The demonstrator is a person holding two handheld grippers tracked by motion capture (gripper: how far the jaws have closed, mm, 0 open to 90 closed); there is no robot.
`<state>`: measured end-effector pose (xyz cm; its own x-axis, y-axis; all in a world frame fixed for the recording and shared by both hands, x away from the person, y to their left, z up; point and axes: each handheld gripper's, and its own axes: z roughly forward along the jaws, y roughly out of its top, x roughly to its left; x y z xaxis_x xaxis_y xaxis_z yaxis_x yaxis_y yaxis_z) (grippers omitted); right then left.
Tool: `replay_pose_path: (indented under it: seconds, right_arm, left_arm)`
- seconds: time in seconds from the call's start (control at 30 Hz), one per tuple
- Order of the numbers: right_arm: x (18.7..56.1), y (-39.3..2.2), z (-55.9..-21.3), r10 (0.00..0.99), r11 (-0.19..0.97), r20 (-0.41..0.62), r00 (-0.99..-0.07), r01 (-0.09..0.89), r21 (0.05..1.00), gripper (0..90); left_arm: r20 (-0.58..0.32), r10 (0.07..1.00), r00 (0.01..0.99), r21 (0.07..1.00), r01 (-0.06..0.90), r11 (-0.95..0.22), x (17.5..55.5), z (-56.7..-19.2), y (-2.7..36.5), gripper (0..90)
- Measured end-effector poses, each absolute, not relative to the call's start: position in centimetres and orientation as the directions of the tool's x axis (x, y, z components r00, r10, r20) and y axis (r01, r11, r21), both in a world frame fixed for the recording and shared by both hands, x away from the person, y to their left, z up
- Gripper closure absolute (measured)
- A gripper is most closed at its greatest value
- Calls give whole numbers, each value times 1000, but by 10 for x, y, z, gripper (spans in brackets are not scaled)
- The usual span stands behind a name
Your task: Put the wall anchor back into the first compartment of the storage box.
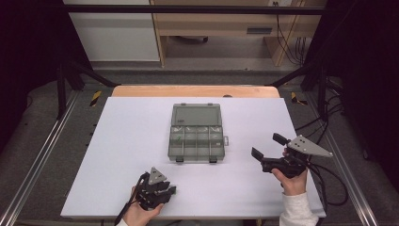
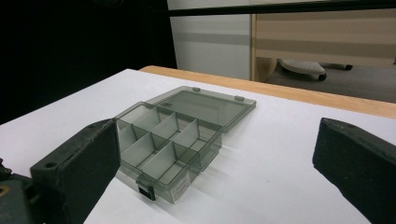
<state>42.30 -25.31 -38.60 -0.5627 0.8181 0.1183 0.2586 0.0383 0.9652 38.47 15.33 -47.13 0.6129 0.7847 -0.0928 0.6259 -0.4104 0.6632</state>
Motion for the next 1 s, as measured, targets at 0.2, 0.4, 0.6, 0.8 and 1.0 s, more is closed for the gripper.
replay_pose_path:
  seconds: [0.2, 0.4, 0.6, 0.8, 1.0]
  right_arm:
    - [423, -253, -386, 817, 42, 116, -565, 259, 965, 12]
    - [423, -253, -386, 817, 40, 116, -564, 257, 966, 12]
    - [423, -253, -386, 817, 40, 116, -565, 257, 965, 12]
    - [423, -253, -386, 817, 40, 116, -565, 257, 966, 12]
    - [423, -253, -386, 816, 42, 120, -566, 264, 964, 11]
  left_arm:
    - [-30, 792, 609, 653, 612, -446, 381, -471, 148, 699]
    - [-40, 806, 590, 652, 627, -427, 382, -471, 149, 801]
    - [-52, 799, 599, 646, 630, -431, 383, -470, 152, 835]
    - [-62, 796, 602, 658, 624, -420, 383, -468, 154, 841]
    - [-60, 799, 599, 686, 606, -403, 383, -461, 158, 842]
